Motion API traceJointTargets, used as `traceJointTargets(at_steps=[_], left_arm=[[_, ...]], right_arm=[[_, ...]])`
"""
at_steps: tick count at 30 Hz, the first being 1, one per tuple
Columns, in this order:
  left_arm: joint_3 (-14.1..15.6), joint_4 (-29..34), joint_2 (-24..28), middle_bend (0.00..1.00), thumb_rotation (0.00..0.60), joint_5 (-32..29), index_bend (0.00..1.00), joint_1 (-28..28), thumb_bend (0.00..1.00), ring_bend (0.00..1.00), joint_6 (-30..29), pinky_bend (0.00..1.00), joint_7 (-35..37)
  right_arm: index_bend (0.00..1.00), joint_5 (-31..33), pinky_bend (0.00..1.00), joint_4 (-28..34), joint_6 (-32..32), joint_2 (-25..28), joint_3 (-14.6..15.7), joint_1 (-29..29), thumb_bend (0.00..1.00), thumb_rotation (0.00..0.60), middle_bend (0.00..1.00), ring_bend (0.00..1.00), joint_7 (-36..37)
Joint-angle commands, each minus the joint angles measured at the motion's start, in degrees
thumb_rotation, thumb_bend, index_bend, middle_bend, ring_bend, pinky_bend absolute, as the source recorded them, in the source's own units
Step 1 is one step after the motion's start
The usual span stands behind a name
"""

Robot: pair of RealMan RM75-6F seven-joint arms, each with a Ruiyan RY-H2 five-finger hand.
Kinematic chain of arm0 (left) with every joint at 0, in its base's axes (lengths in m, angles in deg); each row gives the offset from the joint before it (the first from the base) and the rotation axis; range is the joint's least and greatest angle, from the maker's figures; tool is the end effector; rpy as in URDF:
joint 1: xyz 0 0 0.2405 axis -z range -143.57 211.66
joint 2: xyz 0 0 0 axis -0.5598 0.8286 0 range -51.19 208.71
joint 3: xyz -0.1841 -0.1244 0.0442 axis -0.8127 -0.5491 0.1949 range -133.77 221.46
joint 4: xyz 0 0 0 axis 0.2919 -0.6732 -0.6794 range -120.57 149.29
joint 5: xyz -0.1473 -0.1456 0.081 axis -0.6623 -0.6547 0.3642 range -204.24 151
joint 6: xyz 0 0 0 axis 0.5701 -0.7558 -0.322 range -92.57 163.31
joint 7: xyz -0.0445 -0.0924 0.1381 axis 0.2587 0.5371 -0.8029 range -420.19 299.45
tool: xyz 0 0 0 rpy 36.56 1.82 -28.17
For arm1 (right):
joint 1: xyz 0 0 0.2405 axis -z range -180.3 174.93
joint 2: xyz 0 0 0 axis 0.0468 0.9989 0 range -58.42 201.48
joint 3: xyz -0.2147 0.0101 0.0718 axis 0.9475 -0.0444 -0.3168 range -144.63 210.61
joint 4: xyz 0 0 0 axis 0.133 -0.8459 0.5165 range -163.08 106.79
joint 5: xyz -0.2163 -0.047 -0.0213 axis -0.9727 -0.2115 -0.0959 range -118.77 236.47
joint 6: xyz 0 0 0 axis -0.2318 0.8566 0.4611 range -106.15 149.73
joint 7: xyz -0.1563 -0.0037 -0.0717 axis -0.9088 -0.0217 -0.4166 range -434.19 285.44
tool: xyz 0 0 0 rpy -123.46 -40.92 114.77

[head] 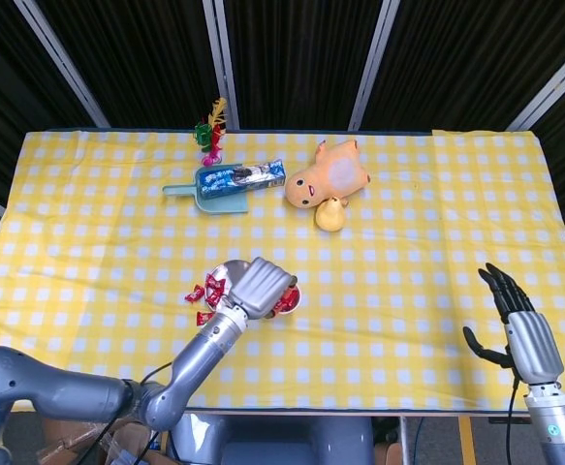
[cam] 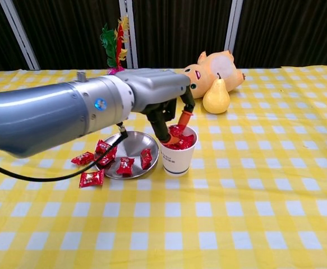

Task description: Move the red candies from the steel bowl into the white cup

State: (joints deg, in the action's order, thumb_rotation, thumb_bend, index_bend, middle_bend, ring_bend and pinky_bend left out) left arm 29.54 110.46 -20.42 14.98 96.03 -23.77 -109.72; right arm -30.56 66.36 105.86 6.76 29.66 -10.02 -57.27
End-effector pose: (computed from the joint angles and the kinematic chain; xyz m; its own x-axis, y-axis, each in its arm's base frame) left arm 0.0346 0.3058 -0.0906 0.5805 0.2304 0.7810 0.7231 -0.5869 -0.3643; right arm -0.2613 -0.2198 0.1224 0.0668 -0.0336 0.9972 -0.9921 -0.1087 0.0628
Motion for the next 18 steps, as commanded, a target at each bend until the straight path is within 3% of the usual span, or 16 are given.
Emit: traceJointTargets(at_steps=[1, 10, 16, 18], left_arm=[[-0.7, -2.6, -3.2, 0.94, 0.6, -2.2, 0.54, 2.4, 0.34, 1.0, -0.3, 0.99, -1.9], [-0.6, -2.7, -3.9, 0.9, 0.6, -2.2, 0.44, 2.6, 0.3, 0.99, -2.8, 0.99, -1.3], [-0.3, 1.8, 0.1, 0.9, 0.6, -1.0, 0.41, 0.5, 0.3, 0.99, -4.7, 0.99, 0.7], [1.0, 6.5, 4.7, 0.9, 0.6, 0.2, 0.39, -2.5, 0.3, 0.99, -7.3, 0.99, 2.1]], right_arm=[[0.0, 0.3, 0.12, -0.1, 0.0, 0.1, -0.1, 0.0, 0.42, 0.6, 0.0, 0.0, 0.4], [0.0, -0.2, 0.12, -0.4, 0.4, 0.0, 0.0, 0.1, 0.42, 0.6, 0.0, 0.0, 0.2], [0.0, -0.2, 0.12, -0.4, 0.7, 0.0, 0.0, 0.3, 0.42, 0.6, 0.0, 0.0, -0.2], [0.0, -0.4, 0.12, -0.3, 1.0, -0.1, 0.0, 0.4, 0.42, 0.6, 0.0, 0.0, -0.6]])
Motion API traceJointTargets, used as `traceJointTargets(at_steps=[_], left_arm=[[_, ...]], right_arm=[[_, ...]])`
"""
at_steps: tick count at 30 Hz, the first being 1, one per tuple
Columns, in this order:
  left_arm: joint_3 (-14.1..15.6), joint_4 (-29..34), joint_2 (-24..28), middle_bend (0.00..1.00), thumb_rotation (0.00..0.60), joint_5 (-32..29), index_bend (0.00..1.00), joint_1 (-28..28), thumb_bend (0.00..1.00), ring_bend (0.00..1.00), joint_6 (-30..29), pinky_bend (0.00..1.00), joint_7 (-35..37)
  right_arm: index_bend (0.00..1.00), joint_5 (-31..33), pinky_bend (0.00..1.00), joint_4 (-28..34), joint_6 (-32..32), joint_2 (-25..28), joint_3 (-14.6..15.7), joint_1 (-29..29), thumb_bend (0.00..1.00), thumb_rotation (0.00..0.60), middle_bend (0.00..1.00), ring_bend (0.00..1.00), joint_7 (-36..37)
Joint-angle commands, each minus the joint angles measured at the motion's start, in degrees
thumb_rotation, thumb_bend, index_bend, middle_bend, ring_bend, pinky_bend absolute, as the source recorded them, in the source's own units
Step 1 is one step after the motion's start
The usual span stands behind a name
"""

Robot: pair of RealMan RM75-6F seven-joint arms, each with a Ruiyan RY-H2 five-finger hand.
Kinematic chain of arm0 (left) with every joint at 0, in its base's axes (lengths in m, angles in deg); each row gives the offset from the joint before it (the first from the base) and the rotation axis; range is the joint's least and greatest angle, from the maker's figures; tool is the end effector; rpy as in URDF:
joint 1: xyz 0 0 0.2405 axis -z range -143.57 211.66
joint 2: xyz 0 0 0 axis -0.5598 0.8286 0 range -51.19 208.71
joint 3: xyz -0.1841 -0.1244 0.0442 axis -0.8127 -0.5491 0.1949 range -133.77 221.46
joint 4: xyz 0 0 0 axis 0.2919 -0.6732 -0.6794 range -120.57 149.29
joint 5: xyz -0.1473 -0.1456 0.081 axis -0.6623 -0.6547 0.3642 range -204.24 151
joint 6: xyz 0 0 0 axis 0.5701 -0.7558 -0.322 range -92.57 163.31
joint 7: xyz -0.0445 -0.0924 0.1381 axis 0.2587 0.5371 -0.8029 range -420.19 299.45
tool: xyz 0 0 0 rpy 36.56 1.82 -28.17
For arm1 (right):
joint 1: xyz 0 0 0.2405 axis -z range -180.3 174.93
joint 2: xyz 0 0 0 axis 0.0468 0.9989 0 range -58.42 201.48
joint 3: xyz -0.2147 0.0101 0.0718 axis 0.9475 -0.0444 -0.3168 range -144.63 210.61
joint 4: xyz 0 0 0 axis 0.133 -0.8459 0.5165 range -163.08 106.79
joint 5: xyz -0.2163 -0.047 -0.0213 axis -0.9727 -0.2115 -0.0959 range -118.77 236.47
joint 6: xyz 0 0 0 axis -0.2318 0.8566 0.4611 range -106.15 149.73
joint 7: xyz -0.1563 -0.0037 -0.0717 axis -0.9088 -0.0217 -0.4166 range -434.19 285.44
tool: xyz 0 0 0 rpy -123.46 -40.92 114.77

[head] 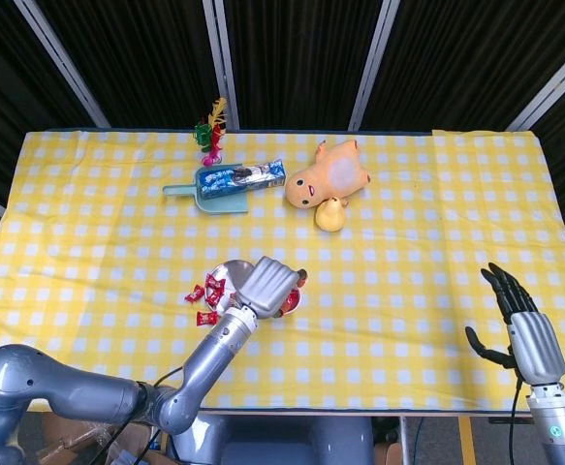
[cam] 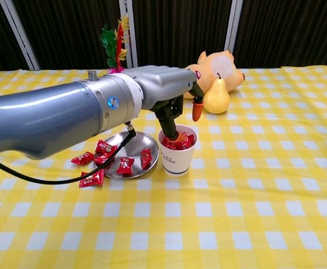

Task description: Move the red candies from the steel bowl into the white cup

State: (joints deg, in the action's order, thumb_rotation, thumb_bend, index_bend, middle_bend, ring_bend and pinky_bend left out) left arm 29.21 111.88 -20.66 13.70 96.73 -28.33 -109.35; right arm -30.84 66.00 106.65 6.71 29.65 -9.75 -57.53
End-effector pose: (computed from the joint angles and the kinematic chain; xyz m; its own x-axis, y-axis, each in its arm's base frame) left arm 0.0388 0.3067 -0.0816 0.5428 0.2182 0.8110 0.7567 -0.5459 -0.3596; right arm -0.2620 -0.2187 0.1247 0.0756 -0.0207 0.9969 -0.9910 -0.1124 0.0729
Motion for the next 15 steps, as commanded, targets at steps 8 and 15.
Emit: traceJointTargets(at_steps=[8, 15], left_arm=[[6.5, 10.3, 13.2, 0.96, 0.6, 1.1, 0.37, -8.8, 0.24, 1.0, -4.8, 0.99, 3.6], [9.5, 8.8, 14.3, 0.98, 0.6, -4.4, 0.36, -11.8, 0.21, 1.0, -6.0, 1.0, 3.5]], right_arm=[[0.0, -0.5, 0.12, 0.2, 0.4, -0.2, 0.2, 0.2, 0.42, 0.6, 0.0, 0.0, -1.0], [0.0, -0.7, 0.12, 0.2, 0.4, -0.3, 0.3, 0.1, 0.42, 0.6, 0.0, 0.0, -1.3]])
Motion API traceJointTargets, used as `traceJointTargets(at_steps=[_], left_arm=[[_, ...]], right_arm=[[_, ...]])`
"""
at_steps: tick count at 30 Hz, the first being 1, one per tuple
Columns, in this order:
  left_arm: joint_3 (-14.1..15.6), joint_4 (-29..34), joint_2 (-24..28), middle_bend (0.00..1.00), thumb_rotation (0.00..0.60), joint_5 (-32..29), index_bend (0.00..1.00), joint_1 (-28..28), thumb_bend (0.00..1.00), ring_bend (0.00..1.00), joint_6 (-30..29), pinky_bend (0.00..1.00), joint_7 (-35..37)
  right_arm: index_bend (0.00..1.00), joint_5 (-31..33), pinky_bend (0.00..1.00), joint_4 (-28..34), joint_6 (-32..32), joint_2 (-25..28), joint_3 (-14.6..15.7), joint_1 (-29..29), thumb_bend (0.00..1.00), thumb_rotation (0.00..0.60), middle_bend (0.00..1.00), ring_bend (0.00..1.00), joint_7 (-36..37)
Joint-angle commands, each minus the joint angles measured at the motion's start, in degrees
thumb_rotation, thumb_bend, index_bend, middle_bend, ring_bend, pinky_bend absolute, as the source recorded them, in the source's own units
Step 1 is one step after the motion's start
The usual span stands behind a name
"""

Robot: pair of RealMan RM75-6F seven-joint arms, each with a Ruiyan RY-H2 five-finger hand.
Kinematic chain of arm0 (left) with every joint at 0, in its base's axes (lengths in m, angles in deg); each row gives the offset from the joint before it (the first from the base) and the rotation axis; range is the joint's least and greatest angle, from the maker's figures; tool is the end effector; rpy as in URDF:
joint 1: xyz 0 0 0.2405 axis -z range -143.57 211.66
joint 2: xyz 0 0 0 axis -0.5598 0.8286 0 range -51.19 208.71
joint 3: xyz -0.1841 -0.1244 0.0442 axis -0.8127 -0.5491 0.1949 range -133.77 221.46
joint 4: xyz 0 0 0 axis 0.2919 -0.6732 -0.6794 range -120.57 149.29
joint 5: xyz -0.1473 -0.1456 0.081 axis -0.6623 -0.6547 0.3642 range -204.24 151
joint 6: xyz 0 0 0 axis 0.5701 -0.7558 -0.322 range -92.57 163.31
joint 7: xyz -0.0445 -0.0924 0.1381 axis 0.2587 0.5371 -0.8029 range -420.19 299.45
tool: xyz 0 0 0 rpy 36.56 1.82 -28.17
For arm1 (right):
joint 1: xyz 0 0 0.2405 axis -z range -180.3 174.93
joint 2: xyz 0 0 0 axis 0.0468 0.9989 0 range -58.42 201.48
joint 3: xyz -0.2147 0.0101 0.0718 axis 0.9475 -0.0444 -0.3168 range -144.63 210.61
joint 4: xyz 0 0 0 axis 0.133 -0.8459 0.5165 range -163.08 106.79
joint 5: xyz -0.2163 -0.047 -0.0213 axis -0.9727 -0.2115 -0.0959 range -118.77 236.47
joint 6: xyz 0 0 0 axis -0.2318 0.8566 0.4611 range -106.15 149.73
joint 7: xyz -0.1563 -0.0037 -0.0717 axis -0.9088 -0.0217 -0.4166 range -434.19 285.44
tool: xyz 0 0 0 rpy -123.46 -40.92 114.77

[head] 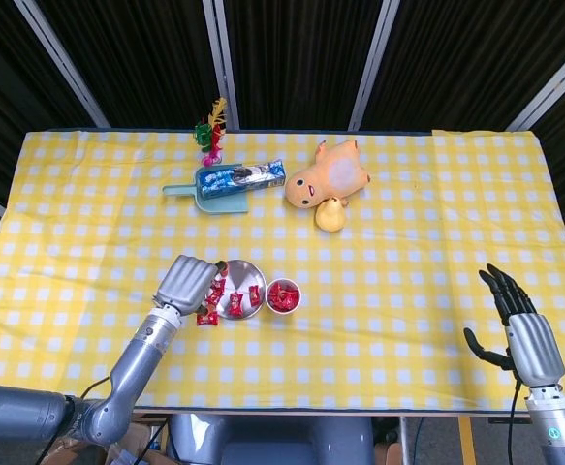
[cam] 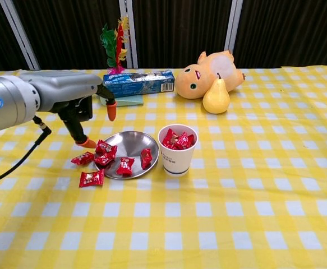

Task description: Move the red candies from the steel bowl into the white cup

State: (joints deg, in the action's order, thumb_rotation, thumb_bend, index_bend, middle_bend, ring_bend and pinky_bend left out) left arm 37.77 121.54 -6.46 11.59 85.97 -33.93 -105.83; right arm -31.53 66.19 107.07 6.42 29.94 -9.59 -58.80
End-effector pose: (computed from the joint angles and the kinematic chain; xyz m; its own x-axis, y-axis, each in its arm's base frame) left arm -0.0737 0.3073 -0.0321 0.5652 0.3088 0.7650 0.8181 -0.3296 -0.4713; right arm -0.2595 -0.2164 0.1226 0.0904 -0.0203 0.9957 -0.9887 -0.1221 0.0872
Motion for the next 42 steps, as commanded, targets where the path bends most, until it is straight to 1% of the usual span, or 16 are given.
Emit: traceJointTargets(at_steps=[1, 2, 5, 8, 16, 20, 25, 29, 31, 38, 42], left_arm=[[1.1, -1.2, 0.0, 0.98, 0.6, -2.9, 0.36, -1.2, 0.21, 1.0, -0.5, 1.0, -0.1], [1.5, -3.0, -0.7, 0.98, 0.6, -4.6, 0.36, -1.8, 0.21, 1.0, -0.8, 1.0, -0.1], [1.3, -5.7, -2.5, 0.98, 0.6, -6.1, 0.36, -2.2, 0.21, 1.0, -0.9, 1.0, 0.0], [1.1, -7.4, -3.9, 0.98, 0.6, -7.3, 0.36, -2.4, 0.21, 1.0, -1.1, 1.0, -0.4], [0.3, -10.9, -7.0, 0.98, 0.6, -9.0, 0.38, -2.9, 0.28, 1.0, -1.6, 1.0, -0.9], [0.0, -12.5, -8.7, 0.98, 0.6, -8.9, 0.39, -3.1, 0.31, 1.0, -1.5, 1.0, -0.9], [-0.5, -13.9, -10.3, 0.98, 0.6, -8.6, 0.39, -3.1, 0.31, 1.0, -1.1, 1.0, -1.1], [-0.3, -14.8, -11.2, 0.98, 0.6, -8.5, 0.4, -3.2, 0.32, 1.0, -0.8, 1.0, -1.7], [-0.3, -15.2, -11.5, 0.98, 0.6, -8.3, 0.41, -3.4, 0.34, 1.0, -0.7, 1.0, -1.6], [-0.3, -16.3, -12.4, 0.99, 0.6, -8.0, 0.5, -3.9, 0.5, 1.0, -0.4, 1.0, -2.1], [-0.1, -15.1, -11.5, 0.99, 0.6, -7.0, 0.5, -4.5, 0.52, 1.0, -1.1, 1.0, -2.3]], right_arm=[[0.0, 0.0, 0.12, 0.0, 0.0, 0.0, 0.0, 0.0, 0.42, 0.6, 0.0, 0.0, -0.1], [0.0, 0.0, 0.12, 0.1, -0.1, 0.0, 0.0, -0.1, 0.42, 0.6, 0.0, 0.0, 0.0], [0.0, 0.1, 0.12, 0.1, -0.3, 0.0, 0.0, -0.1, 0.42, 0.6, 0.0, 0.0, 0.0], [0.0, 0.3, 0.12, 0.1, -0.4, 0.0, 0.0, -0.2, 0.42, 0.6, 0.0, 0.0, 0.3], [0.0, 0.3, 0.12, 0.1, -0.6, 0.1, 0.0, -0.2, 0.42, 0.6, 0.0, 0.0, 0.7], [0.0, 0.2, 0.12, 0.0, -0.6, 0.2, 0.0, -0.3, 0.42, 0.6, 0.0, 0.0, 0.9], [0.0, 0.3, 0.12, 0.0, -0.6, 0.2, 0.0, -0.3, 0.42, 0.6, 0.0, 0.0, 1.0], [0.0, 0.4, 0.12, 0.1, -0.8, 0.3, 0.1, -0.3, 0.42, 0.6, 0.0, 0.0, 1.2], [0.0, 0.4, 0.12, 0.3, -0.9, 0.3, 0.1, -0.3, 0.42, 0.6, 0.0, 0.0, 1.3], [0.0, 0.2, 0.12, 0.2, -0.7, 0.4, 0.1, -0.2, 0.42, 0.6, 0.0, 0.0, 1.3], [0.0, 0.4, 0.12, 0.3, -0.6, 0.4, 0.1, -0.2, 0.42, 0.6, 0.0, 0.0, 1.4]])
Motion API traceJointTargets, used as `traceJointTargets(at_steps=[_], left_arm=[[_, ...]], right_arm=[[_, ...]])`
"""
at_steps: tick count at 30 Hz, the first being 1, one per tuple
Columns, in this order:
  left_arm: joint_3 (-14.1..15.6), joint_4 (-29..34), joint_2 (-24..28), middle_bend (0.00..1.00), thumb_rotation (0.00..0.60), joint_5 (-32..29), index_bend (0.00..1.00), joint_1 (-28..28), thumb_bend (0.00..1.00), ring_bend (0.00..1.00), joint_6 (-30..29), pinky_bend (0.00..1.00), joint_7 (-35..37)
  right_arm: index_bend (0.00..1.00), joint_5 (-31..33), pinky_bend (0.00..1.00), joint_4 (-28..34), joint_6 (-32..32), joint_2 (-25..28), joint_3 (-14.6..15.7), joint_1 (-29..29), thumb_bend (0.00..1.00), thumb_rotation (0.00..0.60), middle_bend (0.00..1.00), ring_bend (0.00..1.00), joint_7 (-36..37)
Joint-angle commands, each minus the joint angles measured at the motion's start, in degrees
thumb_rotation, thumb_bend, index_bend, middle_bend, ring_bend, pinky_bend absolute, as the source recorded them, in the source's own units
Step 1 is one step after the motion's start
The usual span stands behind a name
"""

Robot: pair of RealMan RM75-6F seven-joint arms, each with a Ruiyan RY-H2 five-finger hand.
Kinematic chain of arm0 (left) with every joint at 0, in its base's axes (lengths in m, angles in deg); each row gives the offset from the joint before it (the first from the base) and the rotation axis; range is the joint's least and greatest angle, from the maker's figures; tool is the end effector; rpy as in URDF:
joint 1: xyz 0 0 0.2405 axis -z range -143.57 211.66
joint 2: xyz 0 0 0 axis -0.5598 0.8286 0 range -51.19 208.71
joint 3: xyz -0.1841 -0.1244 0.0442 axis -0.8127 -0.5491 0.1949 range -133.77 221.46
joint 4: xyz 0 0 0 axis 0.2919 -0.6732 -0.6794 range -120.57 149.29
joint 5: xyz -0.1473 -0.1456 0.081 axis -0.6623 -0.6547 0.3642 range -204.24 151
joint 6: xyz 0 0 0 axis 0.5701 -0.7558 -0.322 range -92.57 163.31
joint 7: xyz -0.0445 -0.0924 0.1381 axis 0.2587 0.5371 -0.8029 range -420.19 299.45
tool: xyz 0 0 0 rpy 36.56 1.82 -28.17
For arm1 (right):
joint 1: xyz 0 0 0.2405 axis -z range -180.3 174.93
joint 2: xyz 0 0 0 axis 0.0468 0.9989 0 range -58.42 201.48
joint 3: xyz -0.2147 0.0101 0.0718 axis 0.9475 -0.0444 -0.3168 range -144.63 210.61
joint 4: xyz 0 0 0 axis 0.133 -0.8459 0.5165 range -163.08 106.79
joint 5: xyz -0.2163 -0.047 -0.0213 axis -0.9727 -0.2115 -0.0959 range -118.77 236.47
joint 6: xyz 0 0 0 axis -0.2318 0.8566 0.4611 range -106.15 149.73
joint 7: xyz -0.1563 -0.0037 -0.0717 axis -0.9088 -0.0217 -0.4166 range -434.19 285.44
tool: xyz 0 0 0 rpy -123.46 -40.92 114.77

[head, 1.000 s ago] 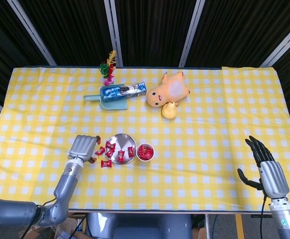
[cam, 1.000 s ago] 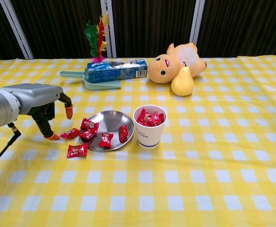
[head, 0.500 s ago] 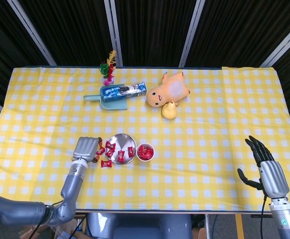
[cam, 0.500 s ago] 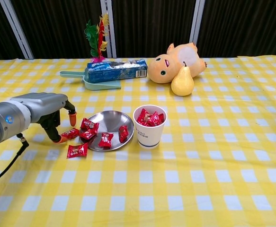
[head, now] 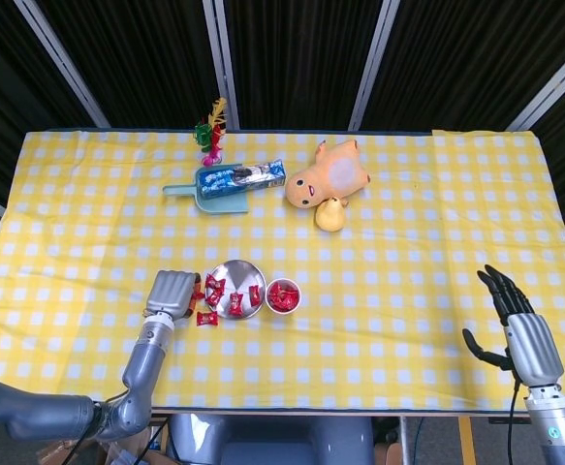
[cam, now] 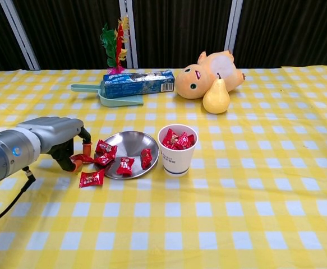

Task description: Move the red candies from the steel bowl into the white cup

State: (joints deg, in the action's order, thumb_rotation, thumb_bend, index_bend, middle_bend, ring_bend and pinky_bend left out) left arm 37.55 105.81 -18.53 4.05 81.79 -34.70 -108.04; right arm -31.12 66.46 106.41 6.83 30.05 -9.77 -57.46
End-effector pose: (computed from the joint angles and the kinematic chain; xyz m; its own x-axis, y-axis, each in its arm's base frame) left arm -0.1320 0.3136 -0.0764 0.5503 0.4034 0.7311 0.8256 -0.1316 -0.5488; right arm -0.2606 -0.2170 0.1225 0.0704 -0.0335 0.9970 -0.9913 -0.1141 0.0661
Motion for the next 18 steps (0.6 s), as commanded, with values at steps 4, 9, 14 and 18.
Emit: traceJointTargets(at_steps=[4, 9, 14, 18], left_arm=[[-0.2, 3.9, 3.6, 0.98, 0.6, 2.2, 0.5, -1.1, 0.51, 1.0, -1.2, 1.0, 0.5], [-2.0, 10.3, 9.0, 0.98, 0.6, 4.8, 0.5, -0.9, 0.51, 1.0, -2.2, 1.0, 0.7], [-5.0, 16.9, 12.1, 0.98, 0.6, 7.9, 0.49, 0.6, 0.51, 1.0, -2.5, 1.0, 0.5], [-6.9, 19.3, 11.3, 0.98, 0.6, 8.2, 0.49, 2.9, 0.5, 1.0, -2.1, 1.0, -0.9]], right_arm=[[0.0, 0.0, 0.12, 0.0, 0.0, 0.0, 0.0, 0.0, 0.42, 0.6, 0.0, 0.0, 0.2], [0.0, -0.2, 0.12, 0.1, 0.0, 0.0, 0.1, 0.0, 0.42, 0.6, 0.0, 0.0, 0.0], [0.0, -0.4, 0.12, 0.2, -0.2, -0.1, 0.1, -0.2, 0.42, 0.6, 0.0, 0.0, -0.3], [0.0, -0.5, 0.12, 0.2, -0.1, -0.1, 0.2, -0.1, 0.42, 0.6, 0.0, 0.0, -0.1]])
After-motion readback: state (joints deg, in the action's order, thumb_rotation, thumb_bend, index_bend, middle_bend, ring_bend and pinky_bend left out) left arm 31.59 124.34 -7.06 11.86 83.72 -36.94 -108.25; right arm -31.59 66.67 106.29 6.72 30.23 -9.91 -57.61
